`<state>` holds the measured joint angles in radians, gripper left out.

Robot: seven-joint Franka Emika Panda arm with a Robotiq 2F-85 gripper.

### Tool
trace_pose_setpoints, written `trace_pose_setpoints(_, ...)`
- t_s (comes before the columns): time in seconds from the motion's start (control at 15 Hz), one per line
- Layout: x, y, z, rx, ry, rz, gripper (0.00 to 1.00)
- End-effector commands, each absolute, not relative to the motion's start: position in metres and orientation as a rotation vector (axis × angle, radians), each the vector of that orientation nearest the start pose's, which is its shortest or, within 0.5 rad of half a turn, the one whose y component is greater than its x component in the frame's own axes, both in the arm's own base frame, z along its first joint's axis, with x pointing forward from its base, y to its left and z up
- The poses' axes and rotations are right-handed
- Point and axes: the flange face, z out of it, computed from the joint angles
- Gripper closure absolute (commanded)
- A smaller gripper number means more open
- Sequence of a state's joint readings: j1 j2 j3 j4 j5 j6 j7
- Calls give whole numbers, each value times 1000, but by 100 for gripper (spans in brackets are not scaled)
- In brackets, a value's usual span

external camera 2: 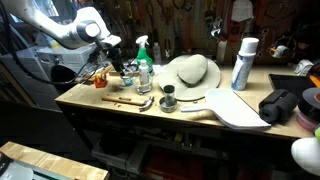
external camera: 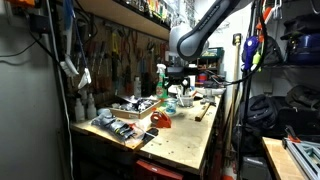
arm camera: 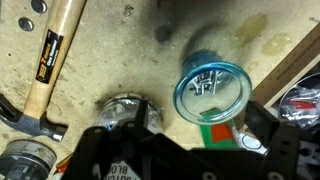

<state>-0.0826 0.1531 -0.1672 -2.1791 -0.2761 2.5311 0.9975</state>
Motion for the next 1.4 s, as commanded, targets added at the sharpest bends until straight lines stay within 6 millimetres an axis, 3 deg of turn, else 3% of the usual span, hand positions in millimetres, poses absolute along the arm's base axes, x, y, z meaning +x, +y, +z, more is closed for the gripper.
trace_pose_setpoints(0.0, 556, -140, 340, -2812, 1600, -417, 0)
trace_pose_setpoints(0.47, 559, -158, 309, -2844, 1699, -280, 1)
trace_pose_setpoints(0.53, 559, -160, 304, -2846, 1701, -269, 7)
trace_pose_setpoints(0.6, 560, -160, 297, -2848, 1692, -249, 25)
trace_pose_setpoints(0.67, 561, -159, 292, -2846, 1678, -238, 29)
trace_pose_setpoints(0.93, 562, -148, 280, -2846, 1609, -154, 60)
trace_pose_setpoints(1.2, 562, -144, 286, -2862, 1557, -133, 92)
trace_pose_setpoints(1.33, 561, -143, 293, -2879, 1524, -143, 100)
